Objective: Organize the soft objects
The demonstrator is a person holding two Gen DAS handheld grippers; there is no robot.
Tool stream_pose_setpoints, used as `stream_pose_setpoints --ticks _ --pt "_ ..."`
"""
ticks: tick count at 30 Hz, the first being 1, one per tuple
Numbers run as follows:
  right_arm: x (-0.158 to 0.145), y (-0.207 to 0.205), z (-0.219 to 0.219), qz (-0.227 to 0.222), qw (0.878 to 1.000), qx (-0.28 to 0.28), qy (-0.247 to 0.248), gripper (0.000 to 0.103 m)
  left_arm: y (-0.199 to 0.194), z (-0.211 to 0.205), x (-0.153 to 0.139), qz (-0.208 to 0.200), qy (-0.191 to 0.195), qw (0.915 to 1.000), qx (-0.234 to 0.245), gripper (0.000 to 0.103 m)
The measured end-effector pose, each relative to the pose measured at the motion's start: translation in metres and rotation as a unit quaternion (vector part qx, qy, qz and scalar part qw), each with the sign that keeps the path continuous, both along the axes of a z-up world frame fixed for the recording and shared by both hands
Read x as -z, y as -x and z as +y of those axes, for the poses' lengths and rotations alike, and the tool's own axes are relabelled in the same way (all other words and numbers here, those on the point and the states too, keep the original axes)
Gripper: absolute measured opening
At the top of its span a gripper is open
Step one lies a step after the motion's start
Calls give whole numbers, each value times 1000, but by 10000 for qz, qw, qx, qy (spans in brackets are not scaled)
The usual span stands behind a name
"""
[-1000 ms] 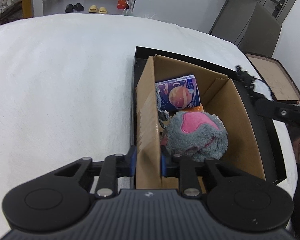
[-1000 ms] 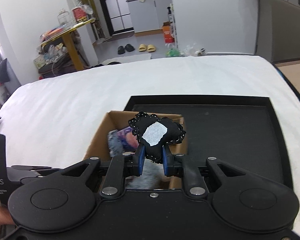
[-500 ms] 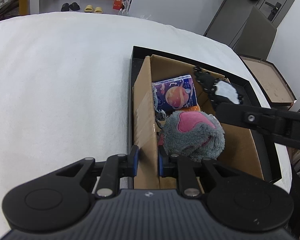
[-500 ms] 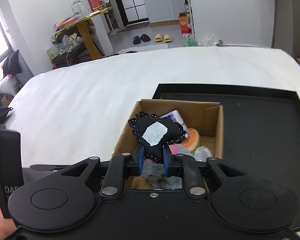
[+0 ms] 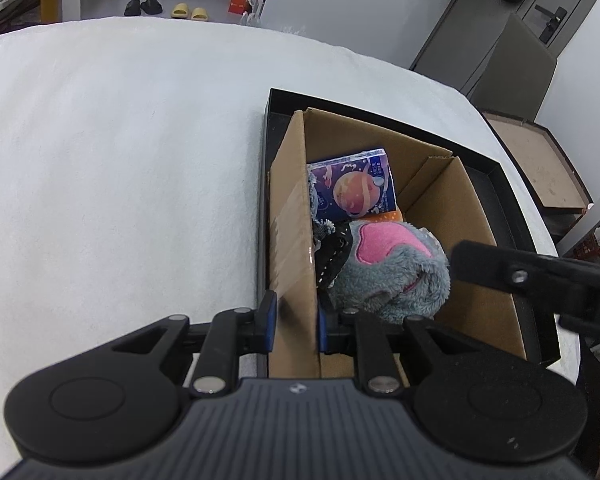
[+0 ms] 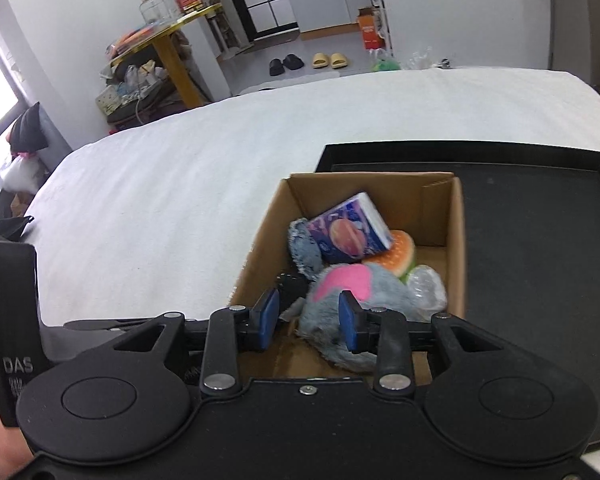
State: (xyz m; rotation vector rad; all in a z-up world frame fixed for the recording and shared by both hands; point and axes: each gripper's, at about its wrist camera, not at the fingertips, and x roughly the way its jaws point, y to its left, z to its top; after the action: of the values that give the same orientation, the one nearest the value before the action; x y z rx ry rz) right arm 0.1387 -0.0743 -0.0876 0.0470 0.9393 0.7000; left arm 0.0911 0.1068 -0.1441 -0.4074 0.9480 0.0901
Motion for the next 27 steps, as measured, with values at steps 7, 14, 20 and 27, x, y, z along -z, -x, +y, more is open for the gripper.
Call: stream_pose_setpoints --ticks 7,14,20,27 --pt "-8 -1 -26 123 9996 252 -71 39 0 1 -21 72 -206 9993 309 22" --pt "-10 2 -50 267 9984 481 -97 48 8 -1 -49 119 -515 9974 498 29" --pt "-17 4 -70 257 9972 672 -211 67 17 1 -68 76 -553 9971 526 54" --pt "-32 9 -89 171 9971 689 -287 85 32 -7 -91 8 -595 9956 720 78"
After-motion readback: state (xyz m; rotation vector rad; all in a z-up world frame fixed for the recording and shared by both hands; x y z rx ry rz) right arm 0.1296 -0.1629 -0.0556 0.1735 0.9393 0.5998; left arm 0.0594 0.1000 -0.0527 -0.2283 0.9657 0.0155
